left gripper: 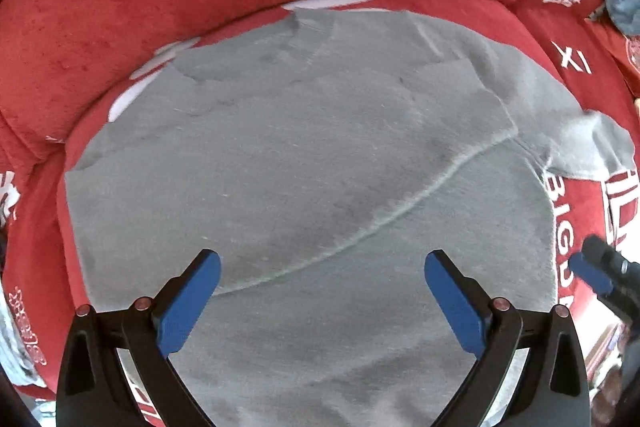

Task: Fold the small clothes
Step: 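Grasp the other sleeve cuff with the right tool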

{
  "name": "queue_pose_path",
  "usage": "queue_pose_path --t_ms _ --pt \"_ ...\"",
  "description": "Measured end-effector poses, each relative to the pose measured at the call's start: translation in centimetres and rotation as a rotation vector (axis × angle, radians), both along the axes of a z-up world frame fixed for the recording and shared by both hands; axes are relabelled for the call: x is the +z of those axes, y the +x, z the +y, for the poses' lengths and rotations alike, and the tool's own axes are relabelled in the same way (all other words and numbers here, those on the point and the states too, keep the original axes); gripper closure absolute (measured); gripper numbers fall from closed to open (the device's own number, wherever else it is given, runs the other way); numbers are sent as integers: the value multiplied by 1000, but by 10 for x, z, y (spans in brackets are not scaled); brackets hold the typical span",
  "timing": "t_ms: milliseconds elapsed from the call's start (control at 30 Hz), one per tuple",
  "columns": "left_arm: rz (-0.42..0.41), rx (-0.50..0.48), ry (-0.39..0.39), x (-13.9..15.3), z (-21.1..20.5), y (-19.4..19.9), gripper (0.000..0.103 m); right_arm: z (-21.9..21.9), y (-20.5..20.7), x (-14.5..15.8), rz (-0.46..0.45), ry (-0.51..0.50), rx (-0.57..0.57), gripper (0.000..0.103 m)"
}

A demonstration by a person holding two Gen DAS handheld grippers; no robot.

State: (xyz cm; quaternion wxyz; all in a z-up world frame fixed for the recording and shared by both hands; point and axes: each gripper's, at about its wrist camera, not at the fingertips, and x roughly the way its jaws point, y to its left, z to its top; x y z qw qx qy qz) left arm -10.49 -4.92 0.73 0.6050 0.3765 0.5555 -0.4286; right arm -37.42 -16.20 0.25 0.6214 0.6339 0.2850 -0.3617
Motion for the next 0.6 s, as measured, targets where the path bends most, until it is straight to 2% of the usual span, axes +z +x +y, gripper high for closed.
queue_pose_path --t_ms 100,333,467,600 --pt "10 -18 6 -2 -4 -13 1 -11 -21 -2 -1 2 -44 28" --pt "47 -48 2 -6 -20 -38 1 -40 -70 -10 18 13 -130 28" --pt "55 -38 4 -11 -32 -44 1 -55 -105 -15 -49 18 -292 28" --pt "59 -20 -5 -12 -40 -47 1 -68 -135 -22 -78 10 -442 28"
